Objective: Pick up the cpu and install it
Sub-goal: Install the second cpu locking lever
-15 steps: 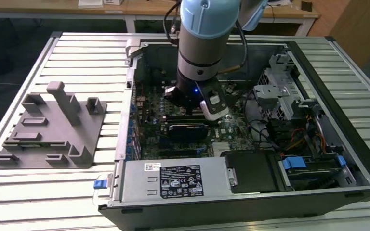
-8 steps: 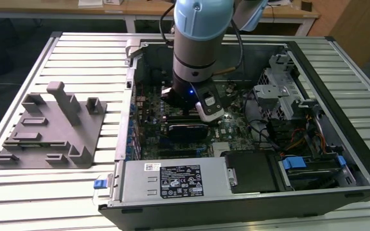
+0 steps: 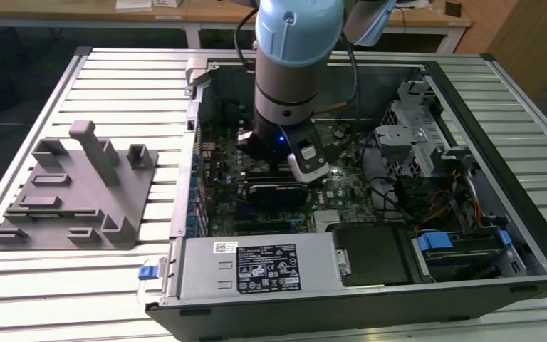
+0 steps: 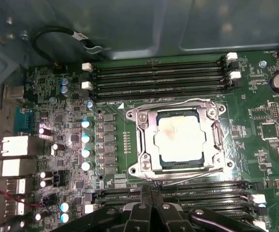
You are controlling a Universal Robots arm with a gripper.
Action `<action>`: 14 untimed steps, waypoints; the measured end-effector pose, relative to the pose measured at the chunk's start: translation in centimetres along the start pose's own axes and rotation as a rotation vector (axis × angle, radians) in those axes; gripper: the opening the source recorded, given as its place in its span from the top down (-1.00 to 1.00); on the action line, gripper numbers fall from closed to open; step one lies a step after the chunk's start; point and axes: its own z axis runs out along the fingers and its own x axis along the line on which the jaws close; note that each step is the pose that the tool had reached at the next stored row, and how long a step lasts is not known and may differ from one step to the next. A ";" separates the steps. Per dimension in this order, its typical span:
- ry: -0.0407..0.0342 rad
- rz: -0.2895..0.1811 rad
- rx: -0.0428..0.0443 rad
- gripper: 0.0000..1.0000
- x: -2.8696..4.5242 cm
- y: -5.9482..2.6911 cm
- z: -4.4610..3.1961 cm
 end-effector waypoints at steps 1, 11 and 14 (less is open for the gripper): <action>0.0002 0.000 -0.0024 0.79 0.00 -0.06 0.03; 0.0036 -0.001 -0.0422 0.79 0.02 -0.97 -0.01; 0.0051 -0.001 -0.0608 0.79 0.05 -1.19 0.12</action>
